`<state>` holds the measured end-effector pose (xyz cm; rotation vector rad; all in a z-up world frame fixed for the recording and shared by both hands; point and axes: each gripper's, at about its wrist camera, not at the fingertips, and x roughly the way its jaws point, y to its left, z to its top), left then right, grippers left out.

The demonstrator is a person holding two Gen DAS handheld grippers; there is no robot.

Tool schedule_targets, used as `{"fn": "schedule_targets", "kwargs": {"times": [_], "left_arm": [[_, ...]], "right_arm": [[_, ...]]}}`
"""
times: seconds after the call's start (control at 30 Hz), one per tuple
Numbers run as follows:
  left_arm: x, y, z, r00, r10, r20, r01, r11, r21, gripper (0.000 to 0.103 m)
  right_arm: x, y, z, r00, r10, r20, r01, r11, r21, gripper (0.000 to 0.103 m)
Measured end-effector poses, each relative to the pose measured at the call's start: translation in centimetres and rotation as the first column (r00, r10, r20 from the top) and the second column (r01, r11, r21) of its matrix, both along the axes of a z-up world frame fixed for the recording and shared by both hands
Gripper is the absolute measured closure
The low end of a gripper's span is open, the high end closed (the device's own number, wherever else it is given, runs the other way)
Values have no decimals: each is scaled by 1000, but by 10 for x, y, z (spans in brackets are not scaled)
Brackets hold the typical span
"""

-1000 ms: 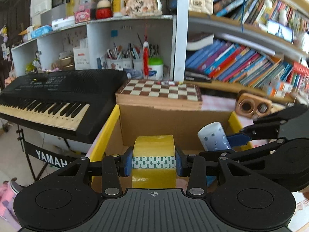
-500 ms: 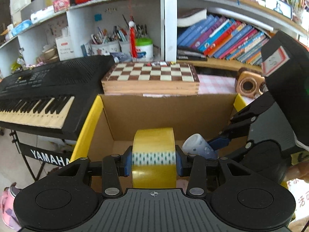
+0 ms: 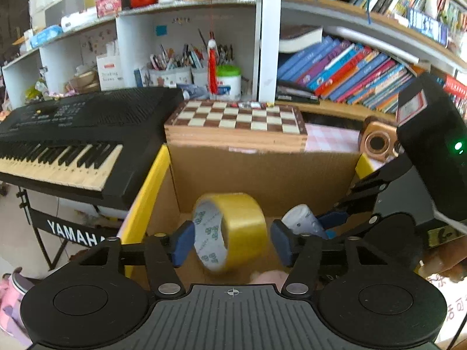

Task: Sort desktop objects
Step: 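Lower tape roll into yellow box, open left tool while right tool releases bottle, then withdraw both open tools from the yellow box back over the table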

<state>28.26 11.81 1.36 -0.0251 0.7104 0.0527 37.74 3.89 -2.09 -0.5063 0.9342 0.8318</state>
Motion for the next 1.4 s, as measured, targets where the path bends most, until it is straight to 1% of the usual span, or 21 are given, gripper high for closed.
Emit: {"fn": "schedule_targets", "kwargs": {"times": [0.07,0.3,0.37,0.5,0.67,0.83,0.97,1.07,1.17,1.4], "left_arm": [[-5,0,5,1000,0,24,0,1000,-5,36],[-30,-9,28,994,-6,109,8,1000,-16,33],[-39,-11,35,991,-10,135,12,1000,-14,30],[-53,-14,48,984,-11,180,13,1000,-11,29],[-73,-17,60,976,-6,219,11,1000,-19,28],[-98,-20,69,969,-13,249,19,1000,-20,28],[-120,-18,72,963,34,269,-28,999,-27,22],[-138,-16,72,958,64,281,-59,998,-27,22],[-156,-16,71,955,72,289,-68,997,-25,22],[-193,-16,65,957,74,281,-68,997,-31,22]], "right_arm": [[-3,-5,6,1000,-24,7,24,999,23,72],[-14,-22,36,993,-102,60,95,989,111,71],[-17,-29,46,989,-128,75,116,982,146,71],[-33,-44,65,979,-171,112,144,965,219,71],[-58,-69,86,959,-237,154,187,940,286,71],[-86,-97,100,926,-324,193,244,905,348,71],[-115,-118,105,887,-410,211,303,864,403,71],[-137,-130,104,857,-465,223,342,836,429,71],[-161,-139,100,828,-507,237,372,815,443,71],[-214,-152,89,783,-572,244,427,780,458,71]]}}
